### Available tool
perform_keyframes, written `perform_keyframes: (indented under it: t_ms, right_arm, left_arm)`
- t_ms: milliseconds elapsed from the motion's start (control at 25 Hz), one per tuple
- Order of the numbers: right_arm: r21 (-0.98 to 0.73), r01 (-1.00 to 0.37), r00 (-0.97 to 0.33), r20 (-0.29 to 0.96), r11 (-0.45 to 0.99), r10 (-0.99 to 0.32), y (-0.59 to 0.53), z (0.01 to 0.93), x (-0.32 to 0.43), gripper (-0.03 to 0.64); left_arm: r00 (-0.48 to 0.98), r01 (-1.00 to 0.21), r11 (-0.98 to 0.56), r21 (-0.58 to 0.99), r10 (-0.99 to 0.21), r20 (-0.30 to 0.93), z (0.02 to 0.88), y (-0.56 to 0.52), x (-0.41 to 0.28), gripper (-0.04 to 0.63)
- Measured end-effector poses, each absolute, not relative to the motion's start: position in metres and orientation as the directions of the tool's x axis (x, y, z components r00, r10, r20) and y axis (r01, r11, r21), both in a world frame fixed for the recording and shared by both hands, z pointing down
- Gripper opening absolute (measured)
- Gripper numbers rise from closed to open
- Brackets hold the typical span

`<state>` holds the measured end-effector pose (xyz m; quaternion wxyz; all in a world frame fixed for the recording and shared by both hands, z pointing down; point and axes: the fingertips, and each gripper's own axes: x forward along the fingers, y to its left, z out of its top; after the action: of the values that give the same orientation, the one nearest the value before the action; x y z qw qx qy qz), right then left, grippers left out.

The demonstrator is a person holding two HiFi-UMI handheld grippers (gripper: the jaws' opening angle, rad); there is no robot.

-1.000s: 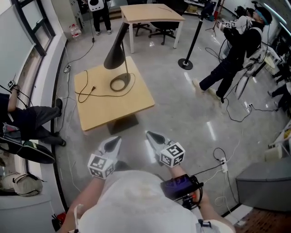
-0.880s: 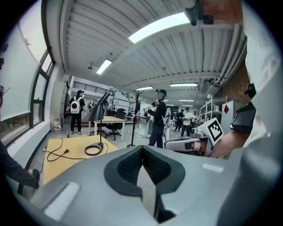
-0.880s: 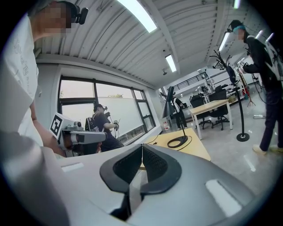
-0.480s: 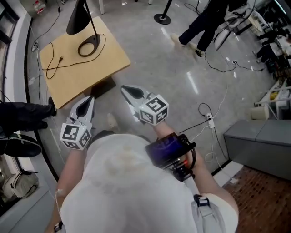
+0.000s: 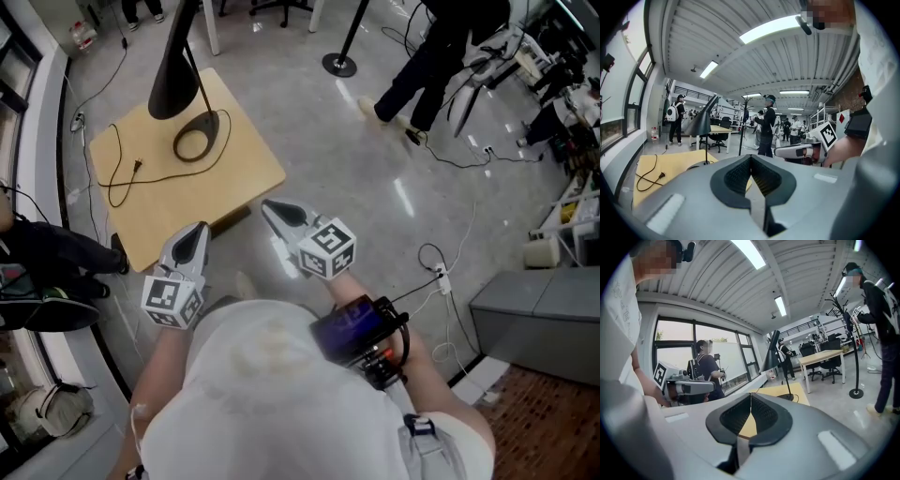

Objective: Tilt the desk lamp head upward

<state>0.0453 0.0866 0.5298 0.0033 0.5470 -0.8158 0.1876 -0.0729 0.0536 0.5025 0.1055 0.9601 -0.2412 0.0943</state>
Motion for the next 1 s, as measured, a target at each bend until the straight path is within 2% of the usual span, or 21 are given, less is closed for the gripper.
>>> perform_keyframes:
  t_ms: [560,1000]
  right_arm:
    - [-0.254,-0.911,-0.386,0.241,0.326,-0.891,-0.011,0.528,0.040,0.015]
    - [-0.224,-0.931,-0.344,0.267,0.289,-0.900,-0.036,0.530,0.037,0.014]
  left_arm:
    - [0.869,-0.479,-0.862,0.169,-0.437,0.233,0.511,-0.041,-0.086,0.002]
    - [0.868,-0.479,-0.859,0.179,-0.432,0.246,0.519,-0.071,-0.105,0.002]
